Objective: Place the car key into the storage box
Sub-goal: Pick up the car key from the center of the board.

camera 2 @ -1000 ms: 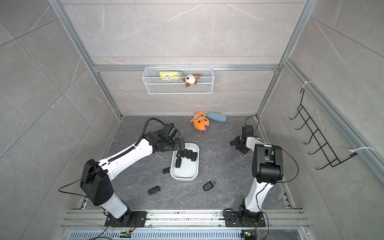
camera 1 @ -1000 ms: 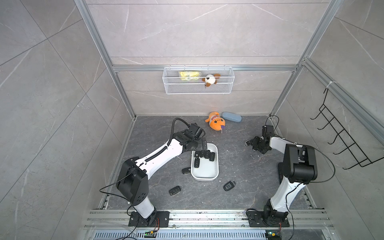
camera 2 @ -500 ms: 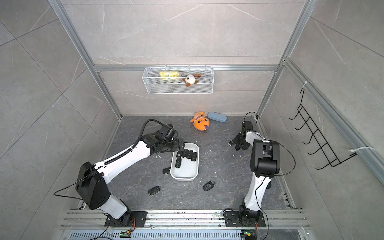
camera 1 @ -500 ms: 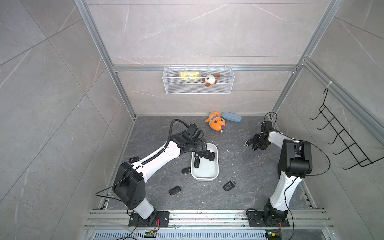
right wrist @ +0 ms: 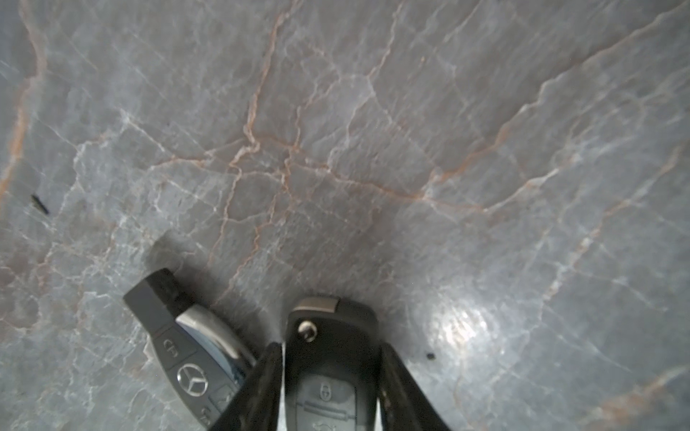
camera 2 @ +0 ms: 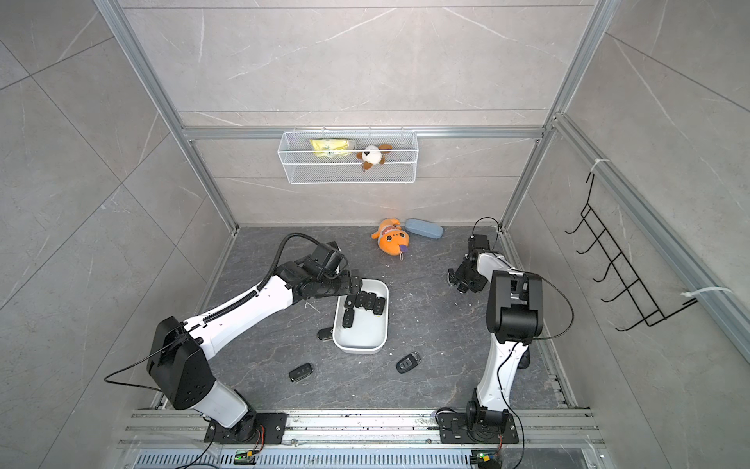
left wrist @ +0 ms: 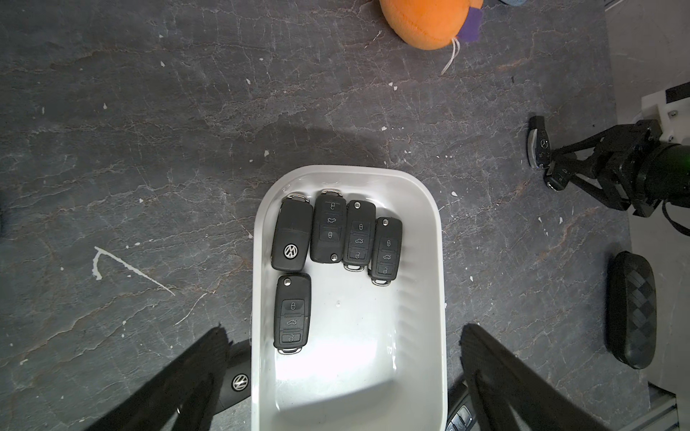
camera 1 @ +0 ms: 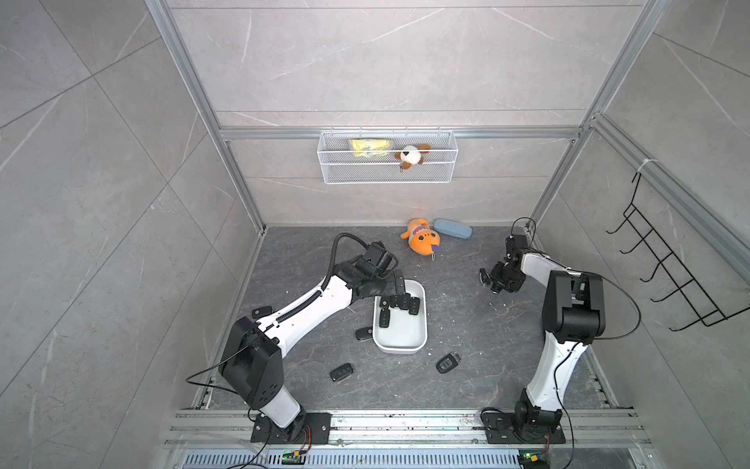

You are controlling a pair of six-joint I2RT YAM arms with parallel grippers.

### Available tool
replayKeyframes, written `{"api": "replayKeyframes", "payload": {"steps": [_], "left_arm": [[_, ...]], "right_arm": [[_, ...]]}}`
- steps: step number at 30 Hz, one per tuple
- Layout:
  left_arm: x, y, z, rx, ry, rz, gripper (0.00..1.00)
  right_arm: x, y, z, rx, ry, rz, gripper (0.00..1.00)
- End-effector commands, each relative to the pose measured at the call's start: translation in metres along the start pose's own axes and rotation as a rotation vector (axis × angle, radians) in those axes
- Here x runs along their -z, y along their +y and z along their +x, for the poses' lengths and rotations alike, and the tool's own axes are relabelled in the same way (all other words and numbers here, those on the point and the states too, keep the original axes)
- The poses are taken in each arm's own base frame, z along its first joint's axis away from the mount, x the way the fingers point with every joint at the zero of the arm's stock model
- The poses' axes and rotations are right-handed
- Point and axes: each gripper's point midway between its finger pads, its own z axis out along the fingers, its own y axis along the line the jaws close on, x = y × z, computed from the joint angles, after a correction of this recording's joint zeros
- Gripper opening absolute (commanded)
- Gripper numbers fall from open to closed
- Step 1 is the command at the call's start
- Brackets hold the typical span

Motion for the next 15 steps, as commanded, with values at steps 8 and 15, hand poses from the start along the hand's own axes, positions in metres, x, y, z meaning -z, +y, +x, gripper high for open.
{"api": "replayKeyframes", "payload": {"steps": [8,15], "left_arm": [[0.012,-0.004,-0.009,-0.019,-0.034,0.035,1.0],[0.008,-0.003,-0.01,-0.025,-0.018,0.048,1.0]], "right_arm": [[-0.019,-0.007,0.028,0.085,0.133,0.122,0.34],[0.003,-0.005,0.027,0.065,0.086,0.086,0.29]]}}
